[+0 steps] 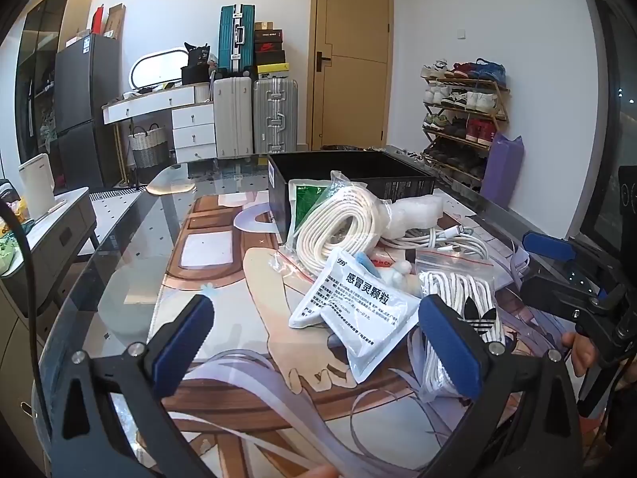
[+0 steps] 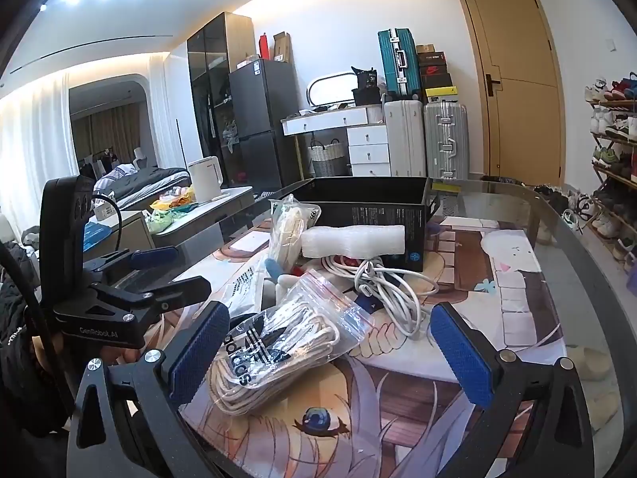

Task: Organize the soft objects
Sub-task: 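Move the right gripper toward the bagged Adidas shoelaces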

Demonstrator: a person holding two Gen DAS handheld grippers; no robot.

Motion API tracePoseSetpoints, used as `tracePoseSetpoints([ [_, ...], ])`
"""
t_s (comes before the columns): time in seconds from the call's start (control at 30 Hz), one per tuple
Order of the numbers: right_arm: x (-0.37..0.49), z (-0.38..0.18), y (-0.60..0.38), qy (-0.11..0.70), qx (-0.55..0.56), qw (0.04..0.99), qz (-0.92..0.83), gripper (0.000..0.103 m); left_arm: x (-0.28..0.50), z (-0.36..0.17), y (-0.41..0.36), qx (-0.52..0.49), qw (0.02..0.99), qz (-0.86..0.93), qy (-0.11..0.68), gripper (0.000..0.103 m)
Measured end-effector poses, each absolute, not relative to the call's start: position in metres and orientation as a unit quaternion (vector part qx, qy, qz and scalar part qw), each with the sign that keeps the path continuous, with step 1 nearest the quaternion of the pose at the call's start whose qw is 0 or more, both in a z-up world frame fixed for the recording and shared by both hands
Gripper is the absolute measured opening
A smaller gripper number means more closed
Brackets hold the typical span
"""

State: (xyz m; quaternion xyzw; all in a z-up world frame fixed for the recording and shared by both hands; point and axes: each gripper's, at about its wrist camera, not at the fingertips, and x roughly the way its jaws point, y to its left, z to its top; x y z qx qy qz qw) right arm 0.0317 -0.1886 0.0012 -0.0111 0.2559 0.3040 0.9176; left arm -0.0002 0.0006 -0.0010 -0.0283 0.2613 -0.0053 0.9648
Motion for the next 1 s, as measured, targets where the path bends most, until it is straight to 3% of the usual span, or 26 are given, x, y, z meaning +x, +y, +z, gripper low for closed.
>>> tracePoseSetpoints([
  [1.0,0.0294,-0.0017,-0.182,0.254,-0.024,0.918,0.303,0.103,0.0003,-0.0018,0.0,-0.027,0.965,-0.006,0.261,0.103],
])
